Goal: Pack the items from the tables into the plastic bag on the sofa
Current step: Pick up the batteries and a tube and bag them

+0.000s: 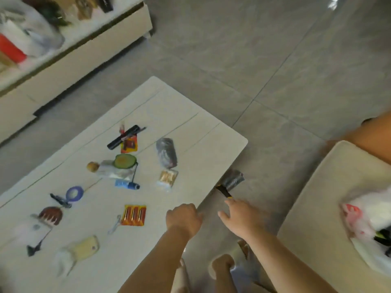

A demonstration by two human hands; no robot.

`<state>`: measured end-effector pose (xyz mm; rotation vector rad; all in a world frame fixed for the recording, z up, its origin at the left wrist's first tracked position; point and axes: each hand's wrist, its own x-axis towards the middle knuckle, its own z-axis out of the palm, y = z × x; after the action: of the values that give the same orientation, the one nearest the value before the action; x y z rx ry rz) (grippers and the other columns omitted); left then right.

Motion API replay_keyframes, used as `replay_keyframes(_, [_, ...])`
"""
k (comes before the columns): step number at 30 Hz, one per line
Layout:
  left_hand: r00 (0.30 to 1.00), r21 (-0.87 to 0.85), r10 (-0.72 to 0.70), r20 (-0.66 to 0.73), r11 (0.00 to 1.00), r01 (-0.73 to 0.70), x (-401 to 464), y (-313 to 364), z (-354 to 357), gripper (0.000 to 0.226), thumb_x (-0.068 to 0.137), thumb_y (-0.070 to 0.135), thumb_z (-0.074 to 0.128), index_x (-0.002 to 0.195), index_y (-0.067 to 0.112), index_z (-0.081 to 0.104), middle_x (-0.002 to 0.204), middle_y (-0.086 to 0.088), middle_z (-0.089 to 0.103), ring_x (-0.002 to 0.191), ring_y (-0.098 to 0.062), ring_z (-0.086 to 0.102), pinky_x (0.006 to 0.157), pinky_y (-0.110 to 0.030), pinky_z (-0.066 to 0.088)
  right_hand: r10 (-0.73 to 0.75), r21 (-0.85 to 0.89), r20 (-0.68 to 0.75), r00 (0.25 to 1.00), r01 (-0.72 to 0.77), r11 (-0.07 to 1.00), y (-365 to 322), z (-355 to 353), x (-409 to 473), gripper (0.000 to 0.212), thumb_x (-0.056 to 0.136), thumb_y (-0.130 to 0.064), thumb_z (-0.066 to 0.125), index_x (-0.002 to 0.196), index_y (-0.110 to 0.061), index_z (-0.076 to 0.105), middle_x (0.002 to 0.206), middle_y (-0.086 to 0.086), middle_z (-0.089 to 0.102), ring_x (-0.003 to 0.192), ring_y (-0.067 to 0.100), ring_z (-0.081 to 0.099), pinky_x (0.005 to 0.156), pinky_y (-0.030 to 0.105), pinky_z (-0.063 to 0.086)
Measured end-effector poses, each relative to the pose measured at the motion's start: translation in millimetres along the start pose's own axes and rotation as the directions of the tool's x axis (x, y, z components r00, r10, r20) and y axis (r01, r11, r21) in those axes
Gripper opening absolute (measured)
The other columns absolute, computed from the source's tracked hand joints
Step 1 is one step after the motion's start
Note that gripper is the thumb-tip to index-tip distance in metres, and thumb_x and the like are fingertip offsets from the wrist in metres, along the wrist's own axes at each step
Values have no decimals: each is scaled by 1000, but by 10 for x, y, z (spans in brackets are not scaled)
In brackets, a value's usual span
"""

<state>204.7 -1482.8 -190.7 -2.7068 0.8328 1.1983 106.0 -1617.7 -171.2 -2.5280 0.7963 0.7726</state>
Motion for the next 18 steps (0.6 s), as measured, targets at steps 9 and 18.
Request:
replay_keyframes(9, [968,-198,-252,-12,949,245,-341,-1806,126,49,96,53,31,128,23,54,125,1,62,113,-19,59,95,-33,45,-225,-143,114,968,240,960,-1722,398,167,54,94,-52,35,139,-22,41,133,1,55,124,22,49,100,37,43])
replay_keyframes(18, [900,-389,-427,84,818,424,-619,-2591,634,47,96,51,32,126,24,55,126,3,62,115,-18,58,96,-32,45,-364,-295,256,895,431,853,-2527,884,338,54,92,-53,41,134,-19,47,126,1,60,116,20,56,95,34,46])
